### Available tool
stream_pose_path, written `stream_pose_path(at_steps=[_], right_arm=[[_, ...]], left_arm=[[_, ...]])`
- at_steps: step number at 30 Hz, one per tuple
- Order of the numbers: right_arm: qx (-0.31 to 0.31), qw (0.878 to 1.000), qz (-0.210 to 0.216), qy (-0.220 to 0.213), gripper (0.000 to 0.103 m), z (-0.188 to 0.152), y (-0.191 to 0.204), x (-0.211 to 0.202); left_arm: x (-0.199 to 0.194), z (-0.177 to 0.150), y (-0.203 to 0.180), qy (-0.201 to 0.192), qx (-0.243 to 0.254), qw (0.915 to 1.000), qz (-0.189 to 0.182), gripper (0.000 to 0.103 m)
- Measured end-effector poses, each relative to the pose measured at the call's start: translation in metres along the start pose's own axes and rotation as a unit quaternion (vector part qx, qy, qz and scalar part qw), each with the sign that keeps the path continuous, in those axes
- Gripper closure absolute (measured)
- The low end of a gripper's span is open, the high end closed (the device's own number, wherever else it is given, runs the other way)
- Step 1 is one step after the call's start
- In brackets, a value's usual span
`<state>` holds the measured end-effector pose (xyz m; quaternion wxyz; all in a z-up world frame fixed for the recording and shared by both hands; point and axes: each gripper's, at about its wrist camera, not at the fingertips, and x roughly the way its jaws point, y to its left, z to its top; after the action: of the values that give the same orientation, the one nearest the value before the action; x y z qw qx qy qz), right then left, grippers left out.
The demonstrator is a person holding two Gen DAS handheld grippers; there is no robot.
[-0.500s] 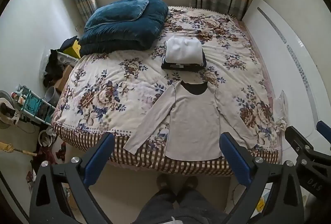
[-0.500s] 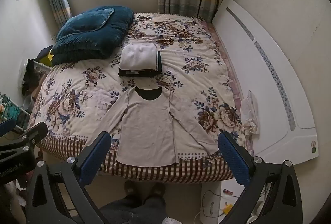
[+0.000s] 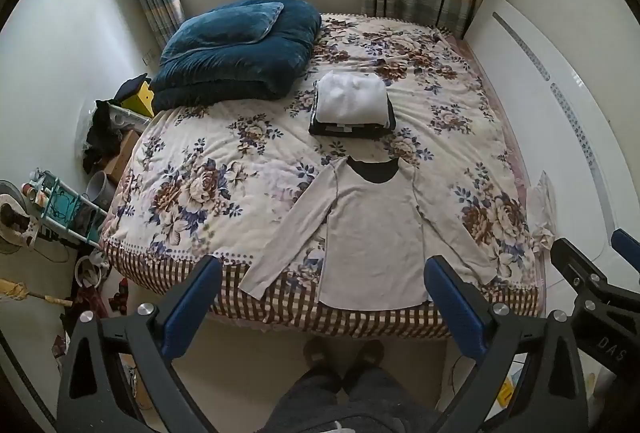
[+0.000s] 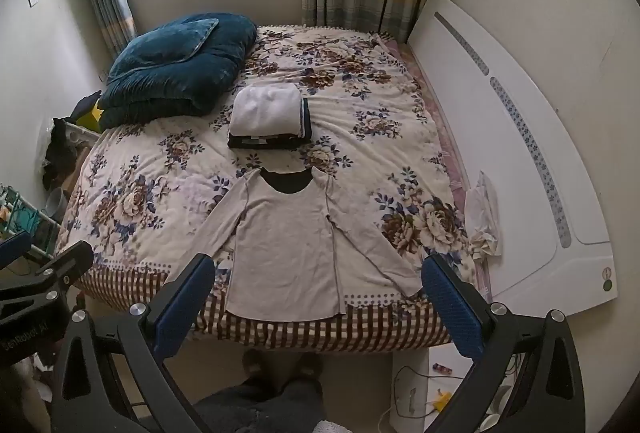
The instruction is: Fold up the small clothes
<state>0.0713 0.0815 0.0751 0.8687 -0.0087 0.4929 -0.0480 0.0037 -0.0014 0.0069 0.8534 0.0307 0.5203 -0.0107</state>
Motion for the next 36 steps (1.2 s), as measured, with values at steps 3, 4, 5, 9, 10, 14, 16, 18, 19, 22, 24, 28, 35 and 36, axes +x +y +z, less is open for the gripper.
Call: stream_pose_path(at_steps=[3, 4, 5, 9, 10, 14, 16, 18, 19, 22, 24, 28, 35, 36], right_arm=[[0.002, 1.000, 0.001, 0.000, 0.000, 0.000, 0.000, 0.000], [0.001, 1.000, 0.001, 0.000, 0.000, 0.000, 0.000, -0.001], [0.000, 1.000, 0.001, 0.000, 0.000, 0.001, 0.000, -0.001], [0.002, 1.000, 0.002, 0.000, 0.000, 0.001, 0.000, -0.001], [0.002, 1.000, 0.002, 0.000, 0.000, 0.001, 0.000, -0.002], [0.002, 1.000, 0.002, 0.000, 0.000, 0.002, 0.001, -0.003], [0.002, 1.000, 0.002, -0.001, 0.000, 0.002, 0.000, -0.003], [0.002, 1.000, 0.002, -0.001, 0.000, 0.001, 0.000, -0.003], [0.002, 1.000, 0.002, -0.001, 0.000, 0.001, -0.001, -0.003], [0.001, 1.000, 0.002, -0.002, 0.000, 0.004, 0.004, -0.004], [0.002, 1.000, 0.002, -0.002, 0.000, 0.004, 0.003, -0.005], [0.001, 1.000, 0.002, -0.003, 0.000, 0.006, 0.012, -0.009], [0.000, 1.000, 0.003, -0.003, 0.000, 0.007, 0.012, -0.008], [0.000, 1.000, 0.003, -0.004, 0.000, 0.007, 0.013, -0.009]], left_arm=[[-0.001, 0.000, -0.002, -0.001, -0.001, 1.0000, 0.001, 0.000], [-0.002, 0.001, -0.003, -0.001, -0.001, 1.0000, 0.000, 0.000], [-0.003, 0.001, -0.004, -0.003, -0.002, 1.0000, 0.000, 0.000], [-0.004, 0.002, 0.000, -0.005, -0.001, 1.0000, -0.002, 0.000], [-0.004, 0.003, 0.000, -0.006, -0.002, 1.0000, -0.003, 0.000], [-0.008, 0.002, 0.001, -0.007, 0.001, 1.0000, -0.003, 0.000], [-0.009, 0.003, 0.001, -0.007, -0.001, 1.0000, -0.004, 0.000], [-0.009, 0.003, 0.000, -0.006, 0.001, 1.0000, -0.004, 0.000], [-0.008, 0.001, 0.000, -0.008, 0.000, 1.0000, -0.003, 0.000], [-0.009, 0.000, -0.001, -0.008, -0.001, 1.0000, -0.004, 0.000], [-0.010, 0.001, -0.001, -0.008, -0.001, 1.0000, -0.005, 0.000], [-0.009, 0.001, 0.000, -0.009, -0.003, 0.9999, -0.006, 0.000], [-0.009, 0.000, 0.000, -0.009, -0.004, 0.9999, -0.007, 0.000], [-0.009, 0.000, 0.000, -0.009, -0.004, 0.9999, -0.008, 0.000]])
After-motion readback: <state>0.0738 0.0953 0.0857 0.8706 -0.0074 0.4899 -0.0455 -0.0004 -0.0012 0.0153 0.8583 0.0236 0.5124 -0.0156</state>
